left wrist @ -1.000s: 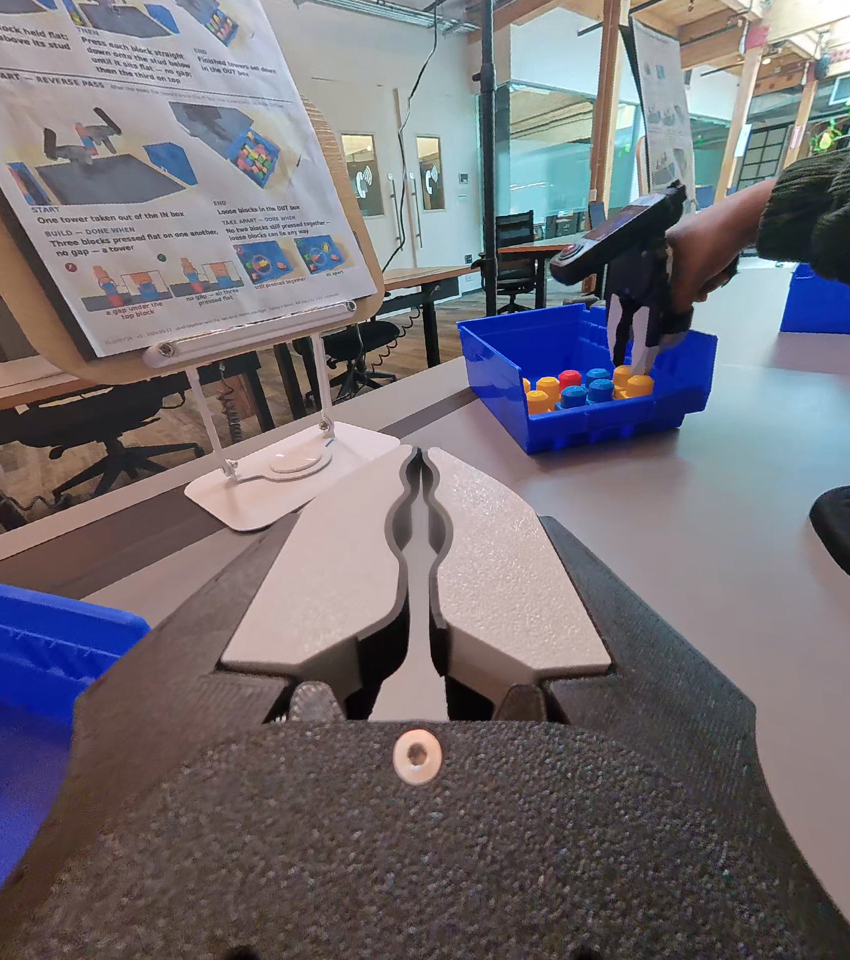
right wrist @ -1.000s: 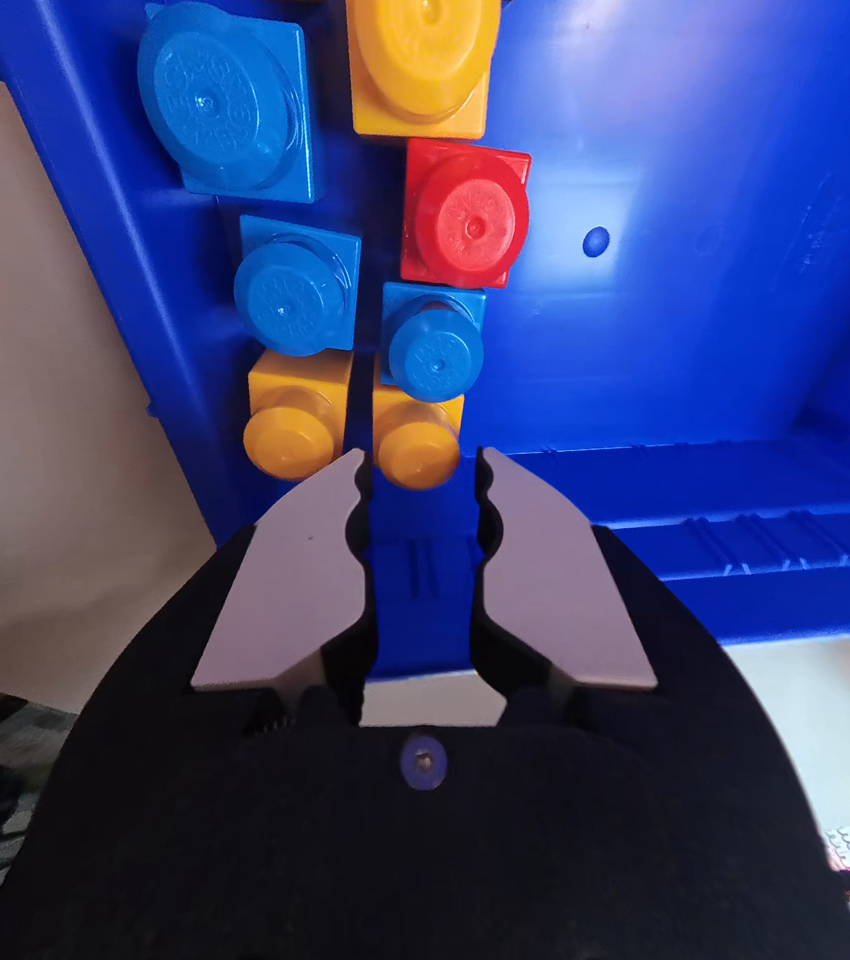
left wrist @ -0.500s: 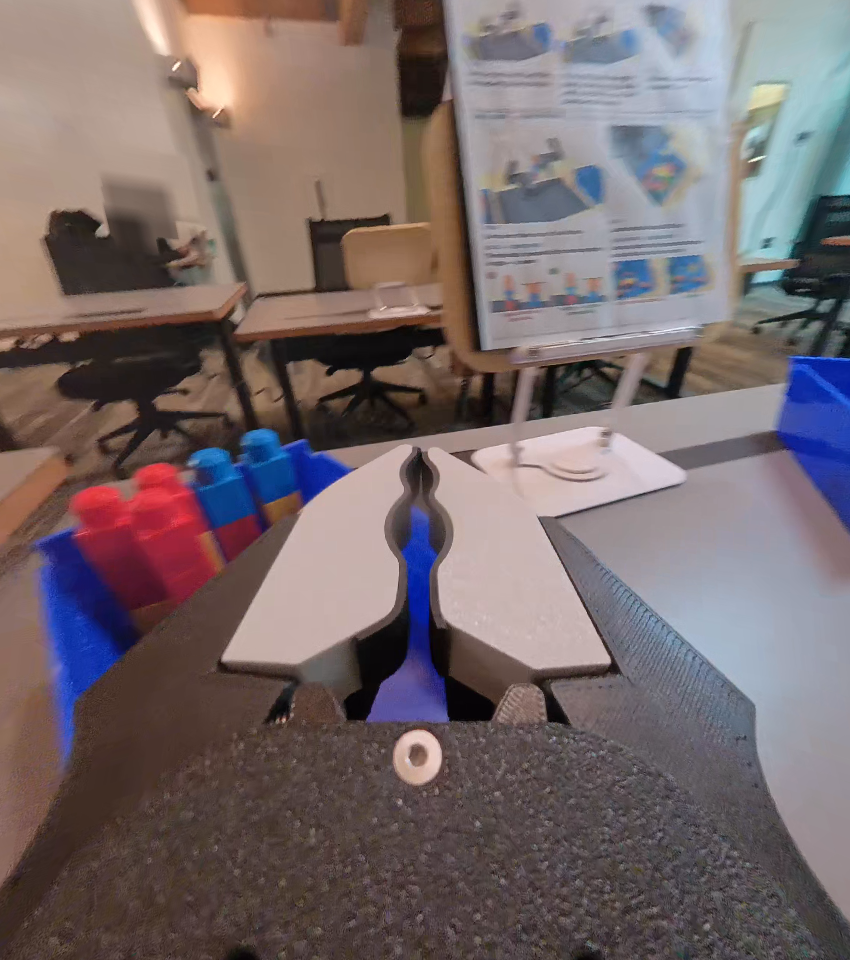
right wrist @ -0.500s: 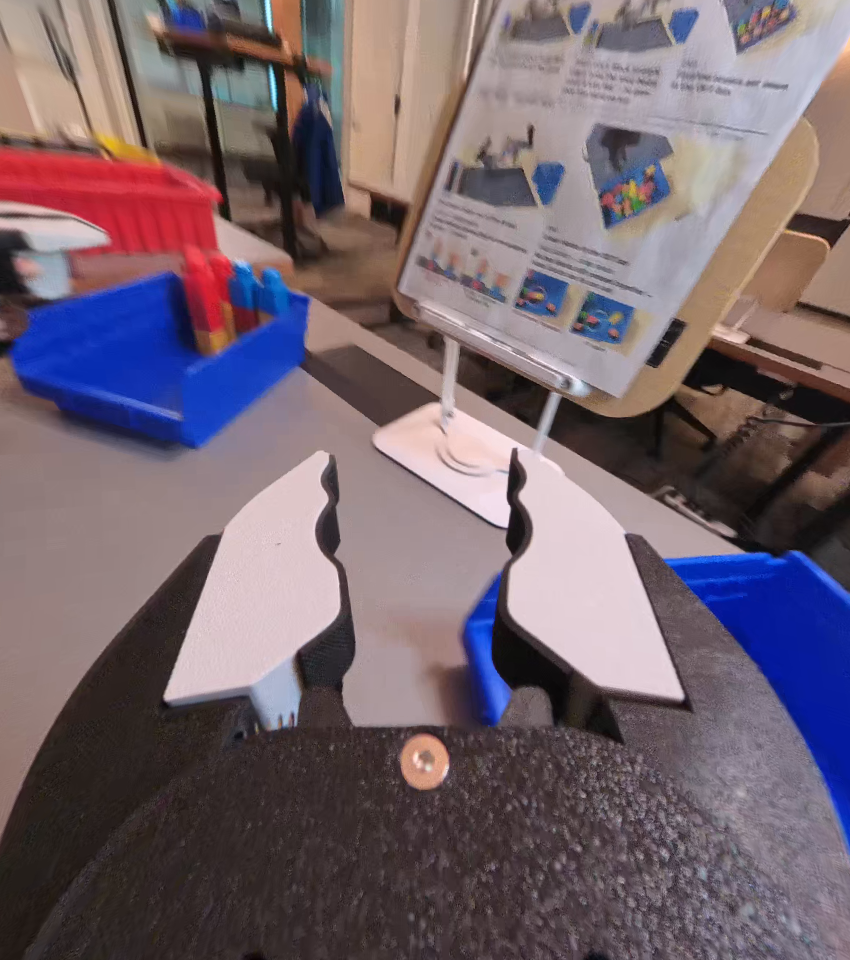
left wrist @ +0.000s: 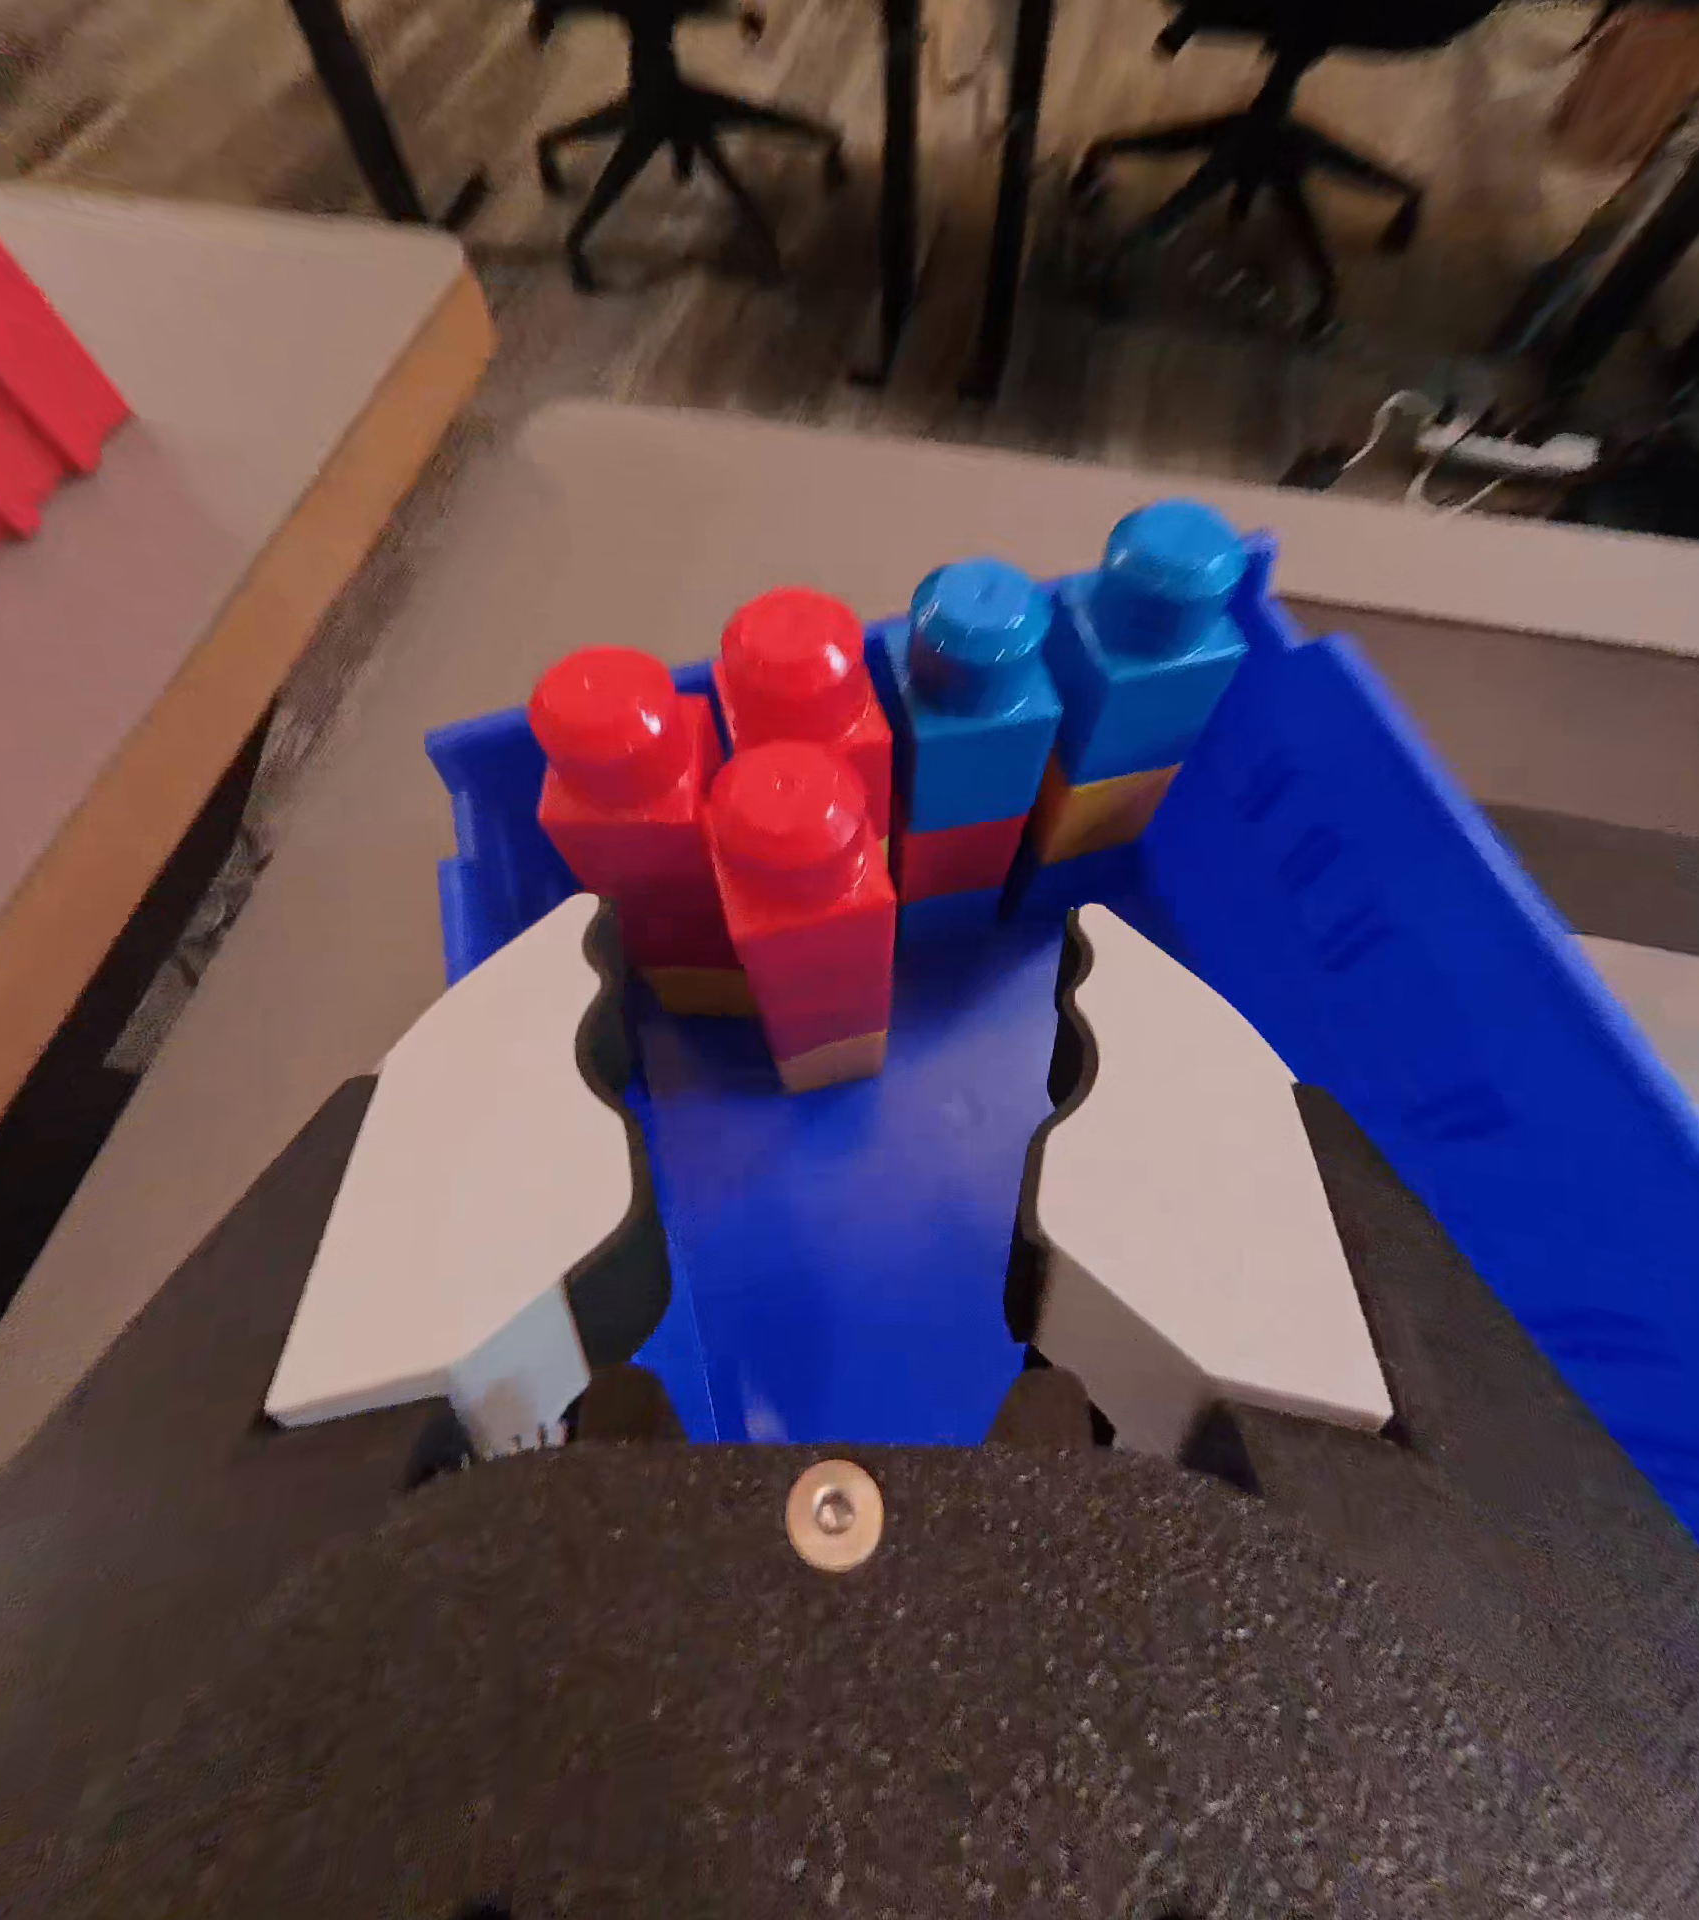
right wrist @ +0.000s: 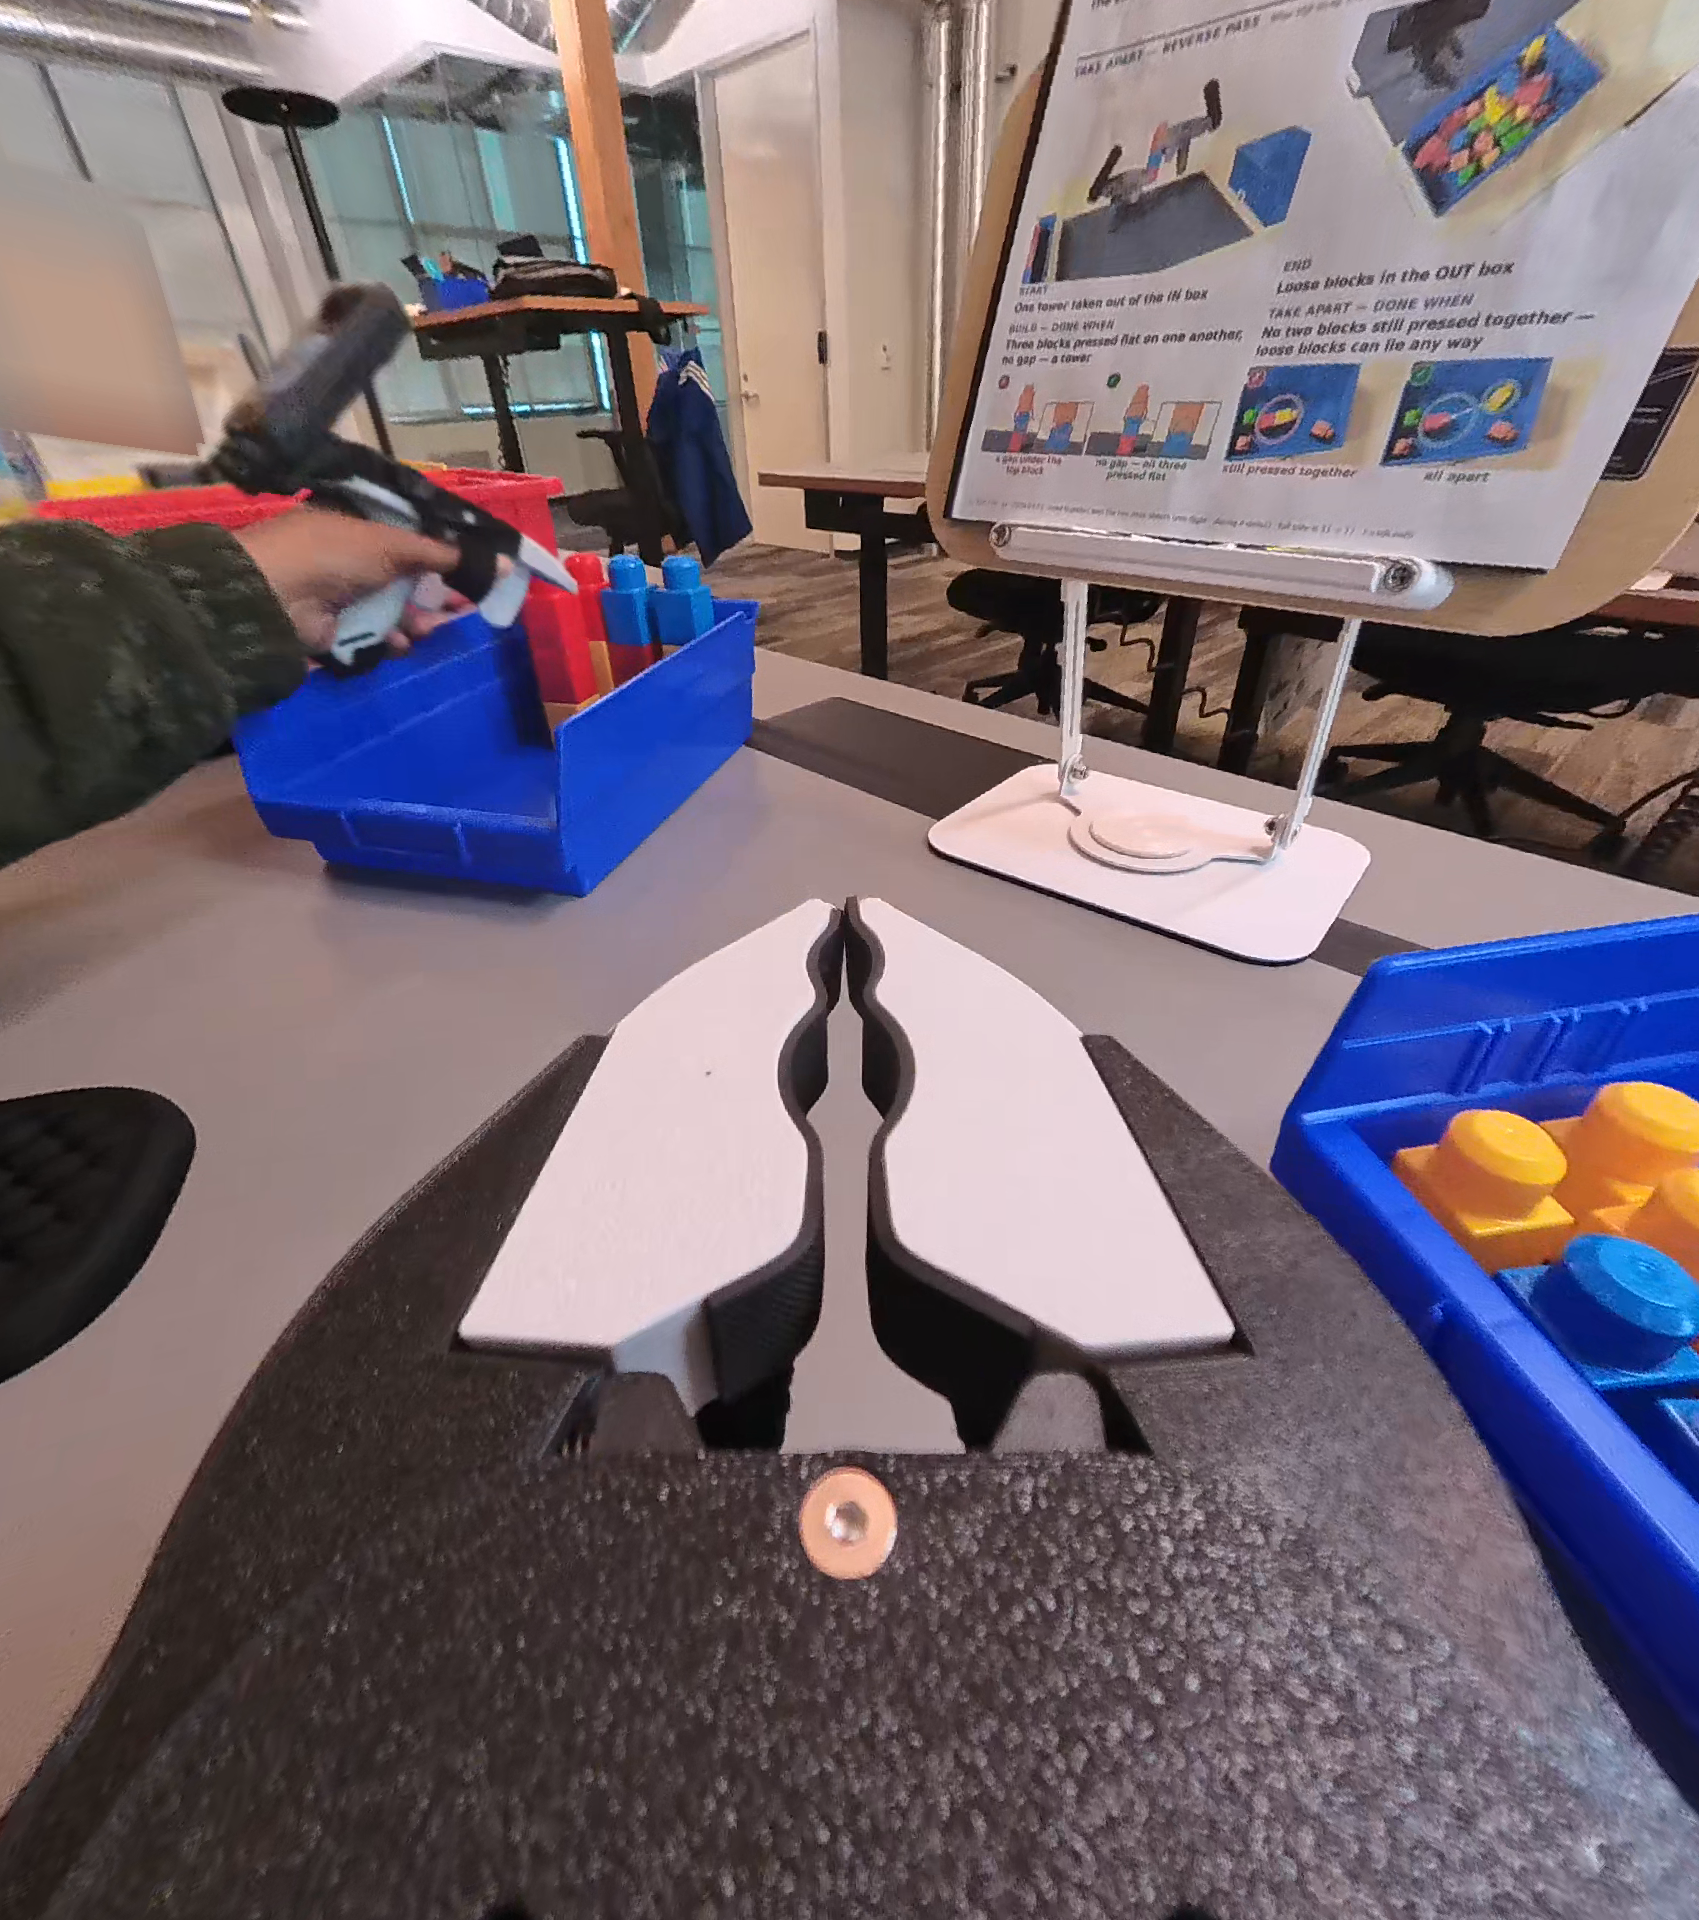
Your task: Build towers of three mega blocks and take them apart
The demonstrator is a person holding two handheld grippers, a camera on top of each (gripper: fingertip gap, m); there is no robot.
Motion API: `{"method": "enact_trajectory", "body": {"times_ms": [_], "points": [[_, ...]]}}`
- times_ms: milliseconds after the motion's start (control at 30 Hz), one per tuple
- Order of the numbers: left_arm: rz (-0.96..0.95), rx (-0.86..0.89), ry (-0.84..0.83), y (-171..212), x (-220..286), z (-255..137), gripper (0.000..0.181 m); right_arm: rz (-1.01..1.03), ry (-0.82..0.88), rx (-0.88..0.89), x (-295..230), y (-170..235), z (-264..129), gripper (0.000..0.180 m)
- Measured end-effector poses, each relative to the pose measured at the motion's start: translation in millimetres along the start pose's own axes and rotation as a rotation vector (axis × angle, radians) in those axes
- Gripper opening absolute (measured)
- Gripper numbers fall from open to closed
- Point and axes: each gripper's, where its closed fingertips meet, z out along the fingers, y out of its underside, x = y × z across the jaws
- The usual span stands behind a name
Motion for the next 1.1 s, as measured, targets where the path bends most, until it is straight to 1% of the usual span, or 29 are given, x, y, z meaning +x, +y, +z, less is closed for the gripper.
{"method": "enact_trajectory", "body": {"times_ms": [67, 133, 167, 200, 233, 300, 400, 467, 500, 567, 667, 733, 767, 800, 900, 933, 1000, 1033, 1100], "points": [[0.005, -0.061, -0.058, 12.2, -4.3, 15.5, 0.077, -0.016, -0.008, 0.0, -3.1, 1.2, -1.1, 0.0], [0.009, -0.111, -0.098, 21.7, -8.3, 28.0, 0.07, -0.027, -0.019, -0.004, -6.7, 3.2, -1.9, 0.0], [0.024, -0.143, -0.112, 26.9, -9.6, 32.9, 0.06, -0.033, -0.025, -0.008, -8.5, 4.3, -2.0, 0.0], [0.052, -0.175, -0.112, 31.2, -9.0, 35.9, 0.04, -0.04, -0.028, -0.011, -9.8, 5.0, -2.2, 0.0], [0.071, -0.181, -0.114, 30.0, -9.2, 35.8, 0.039, -0.05, -0.029, -0.011, -10.7, 5.0, -2.5, 0.0], [0.097, -0.153, -0.085, 18.2, -3.5, 26.3, 0.038, -0.073, -0.03, -0.012, -11.9, 5.0, -3.3, 0.0], [0.211, -0.022, 0.007, -10.8, 22.8, -10.1, 0.038, -0.103, -0.041, -0.004, -14.5, 3.7, -3.0, 0.0], [0.34, 0.088, 0.122, -24.3, 57.2, -48.0, 0.037, -0.112, -0.075, 0.003, -20.2, 1.3, -1.0, 0.0], [0.413, 0.124, 0.203, -24.3, 79.8, -69.6, 0.037, -0.121, -0.1, 0.006, -24.5, -0.5, 0.3, 0.0], [0.542, 0.186, 0.425, -13.3, 134.4, -119.3, 0.038, -0.146, -0.17, 0.005, -37.1, -4.9, 3.6, 0.005], [0.687, 0.161, 0.775, 30.3, 207.4, -193.9, 0.037, -0.214, -0.282, -0.04, -60.4, -7.7, 10.1, 0.009], [0.772, 0.132, 0.992, 64.7, 246.9, -242.1, 0.037, -0.265, -0.33, -0.058, -75.0, -10.2, 14.8, 0.013], [0.812, 0.125, 1.077, 80.8, 262.6, -262.7, 0.037, -0.27, -0.367, -0.075, -84.0, -9.4, 17.3, 0.019], [0.846, 0.117, 1.153, 96.4, 276.1, -280.9, 0.037, -0.267, -0.409, -0.103, -93.3, -5.8, 20.2, 0.028], [0.901, 0.101, 1.312, 132.7, 305.0, -318.0, 0.037, -0.231, -0.553, -0.209, -123.2, 18.5, 26.5, 0.063], [0.903, 0.093, 1.358, 141.8, 311.7, -326.8, 0.038, -0.219, -0.595, -0.23, -131.9, 27.5, 26.6, 0.065], [0.877, 0.095, 1.438, 152.4, 321.1, -339.5, 0.037, -0.214, -0.633, -0.216, -141.2, 39.1, 26.3, 0.038], [0.849, 0.122, 1.452, 152.5, 324.7, -341.0, 0.036, -0.181, -0.649, -0.201, -144.0, 40.5, 25.5, 0.036], [0.724, 0.211, 1.487, 143.6, 330.4, -343.8, 0.037, -0.097, -0.662, -0.156, -143.8, 35.3, 24.7, 0.035]]}}
